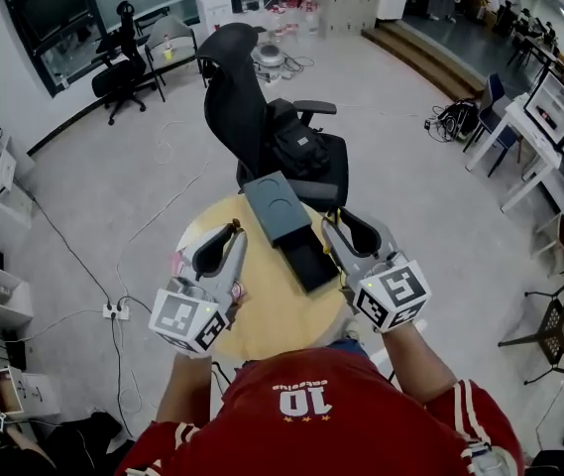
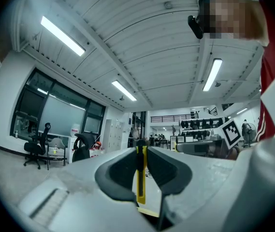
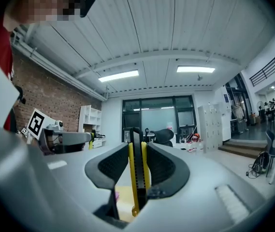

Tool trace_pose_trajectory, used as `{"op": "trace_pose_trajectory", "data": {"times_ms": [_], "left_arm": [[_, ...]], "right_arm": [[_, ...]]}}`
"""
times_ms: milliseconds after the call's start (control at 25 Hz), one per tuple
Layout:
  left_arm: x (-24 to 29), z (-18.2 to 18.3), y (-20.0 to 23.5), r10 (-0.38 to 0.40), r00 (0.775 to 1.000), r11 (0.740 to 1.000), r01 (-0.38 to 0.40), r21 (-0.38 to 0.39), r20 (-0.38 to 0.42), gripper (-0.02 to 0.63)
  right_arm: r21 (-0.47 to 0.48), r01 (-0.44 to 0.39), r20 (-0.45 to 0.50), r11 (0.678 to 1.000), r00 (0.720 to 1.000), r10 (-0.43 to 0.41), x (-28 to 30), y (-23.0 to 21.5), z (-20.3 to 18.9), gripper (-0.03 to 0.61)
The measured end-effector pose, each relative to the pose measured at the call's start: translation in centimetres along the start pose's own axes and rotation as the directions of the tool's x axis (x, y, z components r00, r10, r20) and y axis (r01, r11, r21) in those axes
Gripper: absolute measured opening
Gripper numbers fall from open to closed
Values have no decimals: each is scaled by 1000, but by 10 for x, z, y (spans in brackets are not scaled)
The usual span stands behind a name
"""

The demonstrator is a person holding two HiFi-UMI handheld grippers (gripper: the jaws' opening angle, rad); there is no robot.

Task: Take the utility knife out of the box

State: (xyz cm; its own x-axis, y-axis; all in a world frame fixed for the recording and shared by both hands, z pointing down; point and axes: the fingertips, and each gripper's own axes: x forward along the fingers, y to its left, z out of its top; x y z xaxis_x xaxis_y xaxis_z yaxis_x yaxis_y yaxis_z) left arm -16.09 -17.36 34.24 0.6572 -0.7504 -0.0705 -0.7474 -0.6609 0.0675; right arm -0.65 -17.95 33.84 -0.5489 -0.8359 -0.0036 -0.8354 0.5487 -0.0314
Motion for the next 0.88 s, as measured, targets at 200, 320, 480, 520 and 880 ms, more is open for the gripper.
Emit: {"op": "trace_pose_trajectory", "data": {"times_ms": [200, 320, 480, 520, 880], "left_arm": [[0, 1, 0, -5, 1000, 1000, 5, -5, 6, 72], [-1, 3, -2, -4, 1000, 1000, 4, -10, 12, 74], [-1, 5, -2, -16, 1000, 1000, 16, -1, 22, 72], [-1, 6, -2, -15, 1000, 1000, 15, -1, 25, 72], [0, 12, 1, 11, 999, 1000, -11, -12, 47, 72]], "right_arm": [[-13, 47, 4, 999, 999, -47, -3, -6, 2, 121], [-14, 51, -2, 999, 999, -51, -5, -6, 2, 121], [-17, 47, 1, 999, 999, -47, -5, -3, 4, 121], [-18, 45, 2, 999, 999, -45, -5, -3, 5, 121], [0, 39, 8, 999, 999, -39, -3, -5, 7, 121]]}}
